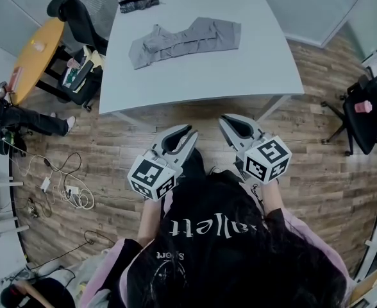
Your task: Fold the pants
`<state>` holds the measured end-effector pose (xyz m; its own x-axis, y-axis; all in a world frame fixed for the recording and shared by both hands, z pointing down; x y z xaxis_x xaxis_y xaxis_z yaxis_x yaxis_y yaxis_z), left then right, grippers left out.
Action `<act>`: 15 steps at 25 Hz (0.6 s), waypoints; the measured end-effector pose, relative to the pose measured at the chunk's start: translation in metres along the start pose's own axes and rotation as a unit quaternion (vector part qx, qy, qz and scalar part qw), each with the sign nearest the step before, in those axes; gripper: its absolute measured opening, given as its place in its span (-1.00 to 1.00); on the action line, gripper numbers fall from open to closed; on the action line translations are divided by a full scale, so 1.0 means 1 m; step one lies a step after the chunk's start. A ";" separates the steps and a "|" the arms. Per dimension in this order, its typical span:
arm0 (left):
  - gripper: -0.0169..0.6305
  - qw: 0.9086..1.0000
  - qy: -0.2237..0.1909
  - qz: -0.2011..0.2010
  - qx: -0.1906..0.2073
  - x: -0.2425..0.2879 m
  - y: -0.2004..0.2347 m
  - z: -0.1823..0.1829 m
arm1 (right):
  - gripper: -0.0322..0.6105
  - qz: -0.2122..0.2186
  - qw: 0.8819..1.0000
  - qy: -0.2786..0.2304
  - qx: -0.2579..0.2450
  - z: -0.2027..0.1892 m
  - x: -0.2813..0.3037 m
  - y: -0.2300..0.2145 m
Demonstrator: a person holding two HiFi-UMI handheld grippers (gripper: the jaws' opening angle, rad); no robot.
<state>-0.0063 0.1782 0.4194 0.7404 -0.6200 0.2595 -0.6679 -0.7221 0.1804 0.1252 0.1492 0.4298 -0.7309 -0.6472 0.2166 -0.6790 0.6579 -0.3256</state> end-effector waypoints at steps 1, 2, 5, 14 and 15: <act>-0.67 1.000 -0.001 0.000 0.001 0.000 0.000 0.000 | -0.80 0.001 1.000 0.000 -0.001 0.000 0.000 0.000; -0.67 1.000 -0.001 0.000 0.001 0.001 -0.001 0.001 | -0.80 0.001 1.000 0.000 -0.002 0.000 -0.001 0.000; -0.67 1.000 0.000 -0.001 0.002 0.004 -0.003 0.002 | -0.80 0.002 1.000 0.001 -0.005 0.001 -0.003 -0.002; -0.67 1.000 0.004 -0.007 0.005 0.009 -0.007 0.003 | -0.80 0.003 1.000 -0.001 -0.004 0.003 -0.006 -0.006; -0.67 1.000 0.004 -0.007 0.006 0.010 -0.008 0.003 | -0.80 0.004 1.000 -0.001 -0.004 0.002 -0.007 -0.006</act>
<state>0.0071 0.1769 0.4176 0.7493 -0.6069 0.2649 -0.6562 -0.7343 0.1737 0.1348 0.1488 0.4280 -0.7360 -0.6427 0.2125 -0.6739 0.6660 -0.3199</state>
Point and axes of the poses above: the fingertips, and each gripper's own axes: x forward along the fingers, y to its left, z out of its top, the point moved 4 cm from there along -x, backward along the fingers
